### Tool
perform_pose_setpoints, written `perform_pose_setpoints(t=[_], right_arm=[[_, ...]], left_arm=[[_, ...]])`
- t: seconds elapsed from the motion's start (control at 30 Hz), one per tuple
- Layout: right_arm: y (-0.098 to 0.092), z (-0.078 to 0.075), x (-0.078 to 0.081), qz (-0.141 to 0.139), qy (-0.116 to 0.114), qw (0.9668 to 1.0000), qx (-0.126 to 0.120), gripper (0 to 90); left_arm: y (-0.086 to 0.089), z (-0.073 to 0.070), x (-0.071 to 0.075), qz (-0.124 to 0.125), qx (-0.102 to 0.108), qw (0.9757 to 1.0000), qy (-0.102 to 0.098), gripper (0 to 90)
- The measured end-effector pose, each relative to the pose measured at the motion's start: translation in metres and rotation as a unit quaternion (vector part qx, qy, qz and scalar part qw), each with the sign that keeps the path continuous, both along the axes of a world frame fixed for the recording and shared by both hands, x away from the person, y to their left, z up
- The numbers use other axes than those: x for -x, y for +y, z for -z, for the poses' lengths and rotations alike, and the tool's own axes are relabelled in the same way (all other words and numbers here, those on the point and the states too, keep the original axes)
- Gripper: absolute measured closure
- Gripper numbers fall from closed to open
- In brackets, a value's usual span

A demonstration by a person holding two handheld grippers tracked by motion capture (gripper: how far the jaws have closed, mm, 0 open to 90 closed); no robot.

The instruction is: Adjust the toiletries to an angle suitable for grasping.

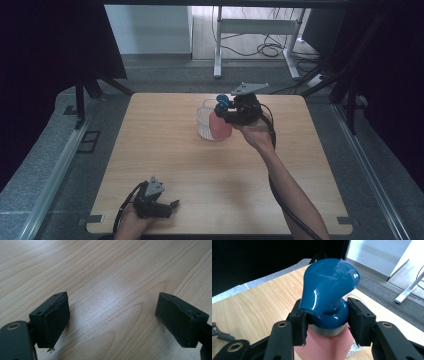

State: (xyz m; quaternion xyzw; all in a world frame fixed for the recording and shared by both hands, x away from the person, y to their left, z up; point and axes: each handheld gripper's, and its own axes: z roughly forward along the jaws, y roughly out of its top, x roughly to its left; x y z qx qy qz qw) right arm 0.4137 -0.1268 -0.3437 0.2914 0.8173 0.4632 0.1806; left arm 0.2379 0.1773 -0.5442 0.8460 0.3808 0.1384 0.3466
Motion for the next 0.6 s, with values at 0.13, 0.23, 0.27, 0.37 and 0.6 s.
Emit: perform_pose_setpoints(t=[0.13,0.23,0.27,0.37,0.6], right_arm=[[0.001,0.001,-0.007,0.008,0.0,1.0,-0.001,53.2],[0.002,0.001,-0.012,0.015,-0.001,0.9999,-0.002,53.2],[0.002,0.001,-0.013,0.018,-0.002,0.9998,-0.001,53.1],[0.003,0.002,-0.019,0.023,-0.003,0.9997,0.0,53.1],[0.006,0.0,-0.033,0.035,-0.01,0.9993,0.0,53.1]], left_arm=[[0.0,0.0,0.0,0.0,0.0,1.0,0.0,12.0],[0.0,0.0,0.0,0.0,0.001,1.0,0.001,12.0],[0.0,0.0,0.0,0.0,0.001,1.0,0.001,11.9],[0.0,0.0,0.0,0.0,0.001,1.0,0.001,11.9],[0.0,0.0,0.0,0.001,0.0,1.0,0.001,12.0]])
